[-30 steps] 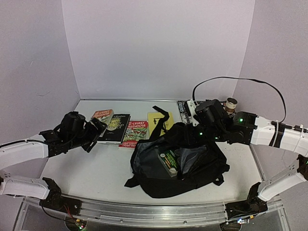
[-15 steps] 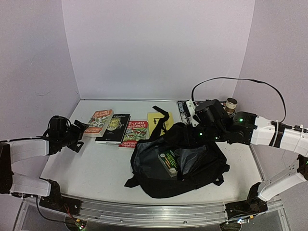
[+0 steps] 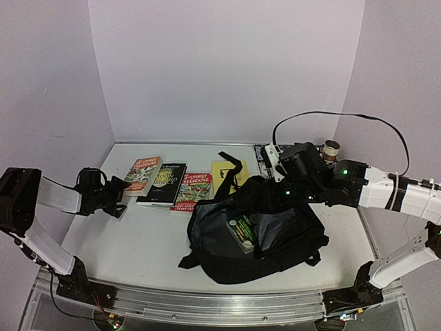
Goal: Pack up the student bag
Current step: Pick up the book at the center of the board.
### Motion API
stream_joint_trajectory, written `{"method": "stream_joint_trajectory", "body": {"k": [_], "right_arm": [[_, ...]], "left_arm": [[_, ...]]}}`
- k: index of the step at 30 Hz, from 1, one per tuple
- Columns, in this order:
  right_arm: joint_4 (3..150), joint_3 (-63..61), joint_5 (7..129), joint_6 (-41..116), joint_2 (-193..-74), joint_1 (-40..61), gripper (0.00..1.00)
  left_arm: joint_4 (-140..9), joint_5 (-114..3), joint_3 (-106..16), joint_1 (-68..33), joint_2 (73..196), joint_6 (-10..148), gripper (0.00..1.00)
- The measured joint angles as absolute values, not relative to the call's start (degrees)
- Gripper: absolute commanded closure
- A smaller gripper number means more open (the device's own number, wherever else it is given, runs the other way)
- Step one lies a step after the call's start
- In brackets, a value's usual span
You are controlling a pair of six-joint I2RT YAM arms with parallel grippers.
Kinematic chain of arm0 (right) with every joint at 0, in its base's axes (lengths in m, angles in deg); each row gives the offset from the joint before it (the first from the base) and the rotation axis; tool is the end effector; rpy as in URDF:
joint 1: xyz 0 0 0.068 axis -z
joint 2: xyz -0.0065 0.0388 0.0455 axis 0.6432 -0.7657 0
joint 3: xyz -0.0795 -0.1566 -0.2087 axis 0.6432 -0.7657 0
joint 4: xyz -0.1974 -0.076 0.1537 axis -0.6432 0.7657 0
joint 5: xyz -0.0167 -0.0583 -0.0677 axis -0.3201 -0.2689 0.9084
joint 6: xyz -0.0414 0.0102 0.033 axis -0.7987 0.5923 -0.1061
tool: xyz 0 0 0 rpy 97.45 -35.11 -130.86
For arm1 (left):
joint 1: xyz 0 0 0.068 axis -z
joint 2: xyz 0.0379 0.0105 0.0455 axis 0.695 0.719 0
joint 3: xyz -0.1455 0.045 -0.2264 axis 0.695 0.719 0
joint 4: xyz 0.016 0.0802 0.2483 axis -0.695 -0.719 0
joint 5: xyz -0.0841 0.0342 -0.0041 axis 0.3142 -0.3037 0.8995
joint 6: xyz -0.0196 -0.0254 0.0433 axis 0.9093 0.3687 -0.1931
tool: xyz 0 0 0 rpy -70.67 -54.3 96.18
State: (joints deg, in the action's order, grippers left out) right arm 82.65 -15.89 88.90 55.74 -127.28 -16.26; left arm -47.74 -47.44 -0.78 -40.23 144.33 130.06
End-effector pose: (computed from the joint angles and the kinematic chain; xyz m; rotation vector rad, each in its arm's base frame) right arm 0.1764 0.2494 0.3263 -0.3785 1.9598 0.7095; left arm 0.2663 -0.0276 0.1379 -1.2066 2.0720 -1.0027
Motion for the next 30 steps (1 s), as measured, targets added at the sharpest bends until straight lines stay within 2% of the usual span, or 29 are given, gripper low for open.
{"method": "stream_joint_trajectory", "body": {"k": [20,25,30], "right_arm": [[82.84,-14.56,88.66,52.88,-128.87,-16.26,0.94],[83.28,-13.88,88.66,52.36,-129.18,-16.26,0.94],[83.71,-13.46,88.7,51.79,-129.22,-16.26,0.94]], "left_arm": [[-22.52,-44.37,-4.11,-40.34,163.11,139.06,0.17],[-18.11,-44.48,-4.07,-40.34,165.6,141.92,0.24],[-13.84,-45.26,-3.32,-40.34,167.83,144.58,0.39]]}}
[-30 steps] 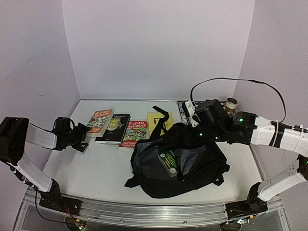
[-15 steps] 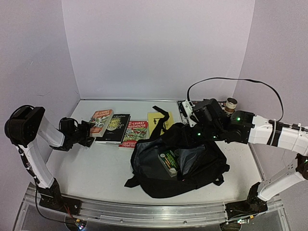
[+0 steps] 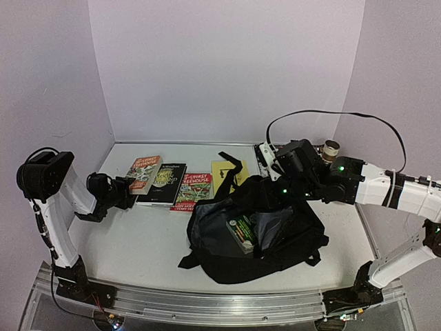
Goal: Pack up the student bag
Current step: Pick up the book at the center of the board.
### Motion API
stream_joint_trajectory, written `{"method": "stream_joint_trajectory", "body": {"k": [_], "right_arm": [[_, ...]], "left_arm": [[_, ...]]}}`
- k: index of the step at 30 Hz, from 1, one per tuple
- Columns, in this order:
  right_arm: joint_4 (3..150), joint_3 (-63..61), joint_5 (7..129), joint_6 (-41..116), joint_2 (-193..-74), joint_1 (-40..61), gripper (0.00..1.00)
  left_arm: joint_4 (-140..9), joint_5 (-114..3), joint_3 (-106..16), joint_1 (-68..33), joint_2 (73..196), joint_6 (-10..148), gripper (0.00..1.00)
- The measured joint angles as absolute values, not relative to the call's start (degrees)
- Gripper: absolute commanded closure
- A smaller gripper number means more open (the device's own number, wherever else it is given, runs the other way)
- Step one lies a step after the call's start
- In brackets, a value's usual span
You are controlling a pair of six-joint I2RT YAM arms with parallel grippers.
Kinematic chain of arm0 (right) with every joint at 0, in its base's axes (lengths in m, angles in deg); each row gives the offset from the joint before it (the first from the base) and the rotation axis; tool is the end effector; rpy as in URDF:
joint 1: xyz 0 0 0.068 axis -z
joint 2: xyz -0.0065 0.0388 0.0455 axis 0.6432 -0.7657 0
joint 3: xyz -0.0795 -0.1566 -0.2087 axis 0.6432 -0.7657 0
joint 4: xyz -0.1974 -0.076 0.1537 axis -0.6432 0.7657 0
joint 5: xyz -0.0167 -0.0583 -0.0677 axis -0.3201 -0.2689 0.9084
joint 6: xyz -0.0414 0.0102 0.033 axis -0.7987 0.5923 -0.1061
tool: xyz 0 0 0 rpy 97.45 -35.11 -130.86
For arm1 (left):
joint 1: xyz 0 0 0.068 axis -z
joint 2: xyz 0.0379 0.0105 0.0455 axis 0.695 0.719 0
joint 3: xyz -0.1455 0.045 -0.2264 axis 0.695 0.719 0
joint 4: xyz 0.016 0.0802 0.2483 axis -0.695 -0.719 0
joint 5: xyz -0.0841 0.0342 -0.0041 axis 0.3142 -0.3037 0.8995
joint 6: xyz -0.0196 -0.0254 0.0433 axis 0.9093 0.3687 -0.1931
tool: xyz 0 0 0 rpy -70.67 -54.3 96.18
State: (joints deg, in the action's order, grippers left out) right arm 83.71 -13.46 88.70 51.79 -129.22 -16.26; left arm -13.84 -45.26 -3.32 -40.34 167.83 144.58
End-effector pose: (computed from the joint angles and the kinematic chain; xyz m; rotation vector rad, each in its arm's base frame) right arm 0.1810 0.2563 0.3296 -0.4502 1.9463 0.6624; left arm 0.3108 -0.0313 0.0917 -1.3001 1.8165 -1.2751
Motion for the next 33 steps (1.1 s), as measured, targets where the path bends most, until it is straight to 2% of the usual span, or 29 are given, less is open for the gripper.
{"method": "stream_joint_trajectory", "body": {"k": [14,19,25,33], "right_arm": [[83.76,-13.16,88.69,51.45,-129.59,-16.26,0.94],[83.76,-13.16,88.7,51.42,-129.59,-16.26,0.95],[83.76,-13.16,88.69,51.28,-129.59,-16.26,0.95],[83.78,-13.16,88.79,50.97,-129.59,-16.26,0.95]], "left_arm": [[-2.89,-49.2,-0.35,-40.34,173.49,149.35,0.8],[2.47,-50.34,0.86,-40.3,175.42,149.79,0.98],[4.56,-52.15,4.07,-40.32,174.21,149.4,1.0],[0.36,-53.71,8.58,-40.36,165.05,147.01,1.0]]}}
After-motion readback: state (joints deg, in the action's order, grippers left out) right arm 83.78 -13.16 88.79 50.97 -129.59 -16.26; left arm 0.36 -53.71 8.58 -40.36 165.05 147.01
